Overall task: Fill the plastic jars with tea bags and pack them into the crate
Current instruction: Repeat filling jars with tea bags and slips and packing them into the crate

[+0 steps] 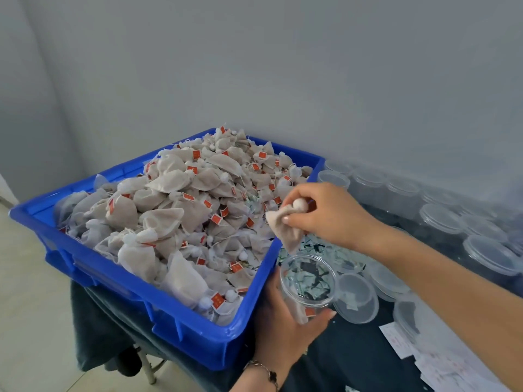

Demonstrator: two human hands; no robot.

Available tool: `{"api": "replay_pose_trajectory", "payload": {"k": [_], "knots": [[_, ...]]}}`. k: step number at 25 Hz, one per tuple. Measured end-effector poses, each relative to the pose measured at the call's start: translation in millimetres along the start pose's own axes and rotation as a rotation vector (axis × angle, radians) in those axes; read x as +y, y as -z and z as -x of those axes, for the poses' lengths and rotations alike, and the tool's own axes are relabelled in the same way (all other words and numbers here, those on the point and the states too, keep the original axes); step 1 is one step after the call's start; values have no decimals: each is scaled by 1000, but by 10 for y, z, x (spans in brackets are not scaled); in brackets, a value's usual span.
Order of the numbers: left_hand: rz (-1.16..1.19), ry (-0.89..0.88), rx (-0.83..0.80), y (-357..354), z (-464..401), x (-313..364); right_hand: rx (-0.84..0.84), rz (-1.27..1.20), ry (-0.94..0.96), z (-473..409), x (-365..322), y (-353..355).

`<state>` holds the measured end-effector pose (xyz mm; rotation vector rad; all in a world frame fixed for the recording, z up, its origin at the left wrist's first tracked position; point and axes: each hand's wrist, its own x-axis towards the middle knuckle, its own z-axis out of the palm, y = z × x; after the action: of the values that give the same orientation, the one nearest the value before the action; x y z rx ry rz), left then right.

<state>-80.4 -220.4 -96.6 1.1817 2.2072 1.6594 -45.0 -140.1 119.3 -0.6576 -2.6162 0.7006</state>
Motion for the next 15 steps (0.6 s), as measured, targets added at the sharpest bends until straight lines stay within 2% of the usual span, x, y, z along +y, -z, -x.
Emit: {"api": "replay_pose_trajectory", "payload": {"k": [1, 6, 8, 12, 15], "knots": [[93, 54, 7, 29, 44, 37, -29, 48, -12, 101, 17, 31], [97, -29, -9, 27, 117, 129, -378, 382, -50, 365, 130, -112], [122, -4, -6, 75, 65, 62, -346, 350, -34, 254, 98, -103], [205, 66, -64, 83, 71, 140, -173, 240, 84, -282, -77, -247], [213, 86, -115, 84, 48, 134, -307, 335, 180, -733, -155, -727]]}}
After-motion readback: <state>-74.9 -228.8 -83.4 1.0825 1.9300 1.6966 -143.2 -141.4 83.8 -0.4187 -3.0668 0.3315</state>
